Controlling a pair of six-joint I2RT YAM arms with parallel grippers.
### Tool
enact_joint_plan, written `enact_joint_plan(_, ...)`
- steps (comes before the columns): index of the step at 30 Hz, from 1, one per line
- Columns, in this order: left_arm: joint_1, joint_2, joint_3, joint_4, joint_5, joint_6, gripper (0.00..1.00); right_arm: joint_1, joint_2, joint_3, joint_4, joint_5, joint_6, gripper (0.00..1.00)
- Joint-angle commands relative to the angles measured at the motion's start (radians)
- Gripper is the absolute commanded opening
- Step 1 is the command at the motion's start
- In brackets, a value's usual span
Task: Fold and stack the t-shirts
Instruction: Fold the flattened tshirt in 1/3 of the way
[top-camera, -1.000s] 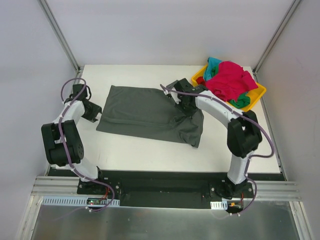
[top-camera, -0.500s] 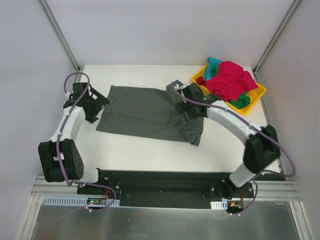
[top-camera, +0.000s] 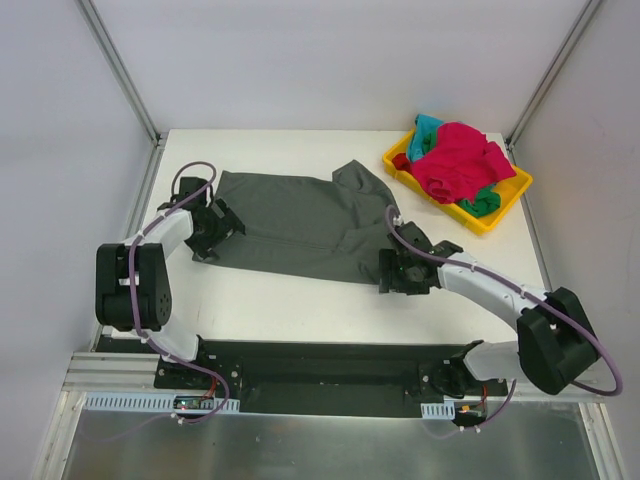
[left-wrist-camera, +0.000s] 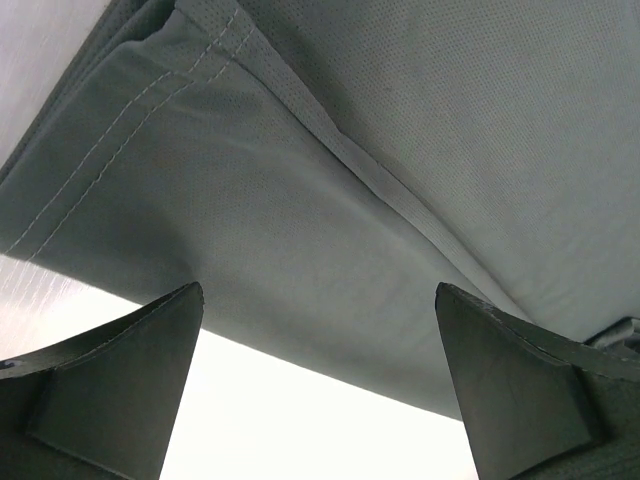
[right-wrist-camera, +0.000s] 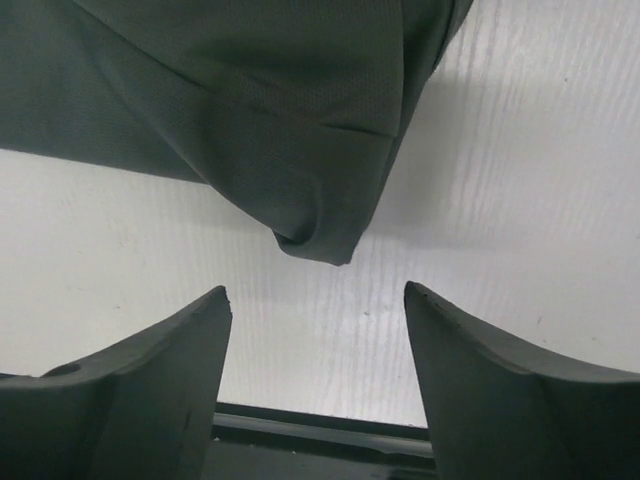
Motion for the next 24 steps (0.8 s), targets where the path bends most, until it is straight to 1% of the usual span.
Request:
enact_joint_plan(1,0.019,0.042,-0.001,0.025,-0.004,0.036,0.99,-0.005,0.050,0.016,0.100,0.004,0.037,0.67)
enact_joint_plan(2,0.026,0.051,-0.003,0.025,-0.005,0.038,0.99,-0.003,0.069,0.022,0.101,0.018,0.026,0.65)
enact_joint_plan(5,0.049,0.058,-0.009,0.027,-0.010,0.041,0.99,-0.011,0.122,0.046,0.088,0.006,0.006,0.49)
enact_joint_plan(7,0.062,0.053,-0.013,0.027,-0.025,0.044,0.99,-0.012,0.143,0.051,0.082,-0.002,-0.011,0.31)
enact_joint_plan(8,0.066,0.052,-0.017,0.027,-0.030,0.047,0.99,-0.011,0.148,0.051,0.076,0.004,-0.014,0.25)
enact_joint_plan(11,0.074,0.052,-0.023,0.027,-0.053,0.048,0.99,-0.012,0.145,0.060,0.032,0.036,-0.039,0.13)
enact_joint_plan(12,0.075,0.053,-0.024,0.027,-0.057,0.050,0.99,-0.014,0.143,0.071,0.006,0.052,-0.055,0.11)
enact_joint_plan(14,0.082,0.059,-0.026,0.027,-0.059,0.050,0.99,-0.021,0.143,0.095,-0.051,0.115,-0.080,0.01)
enact_joint_plan(18,0.095,0.070,-0.027,0.027,-0.047,0.051,0.99,-0.038,0.151,0.157,-0.166,0.155,-0.173,0.01)
enact_joint_plan(20,0.100,0.070,-0.032,0.025,-0.041,0.053,0.99,-0.041,0.160,0.183,-0.221,0.162,-0.215,0.05)
enact_joint_plan(23,0.103,0.058,-0.043,0.025,-0.039,0.053,0.99,-0.043,0.171,0.198,-0.300,0.171,-0.230,0.10)
enact_joint_plan(24,0.103,0.050,-0.043,0.025,-0.039,0.056,0.99,-0.041,0.172,0.197,-0.323,0.191,-0.227,0.15)
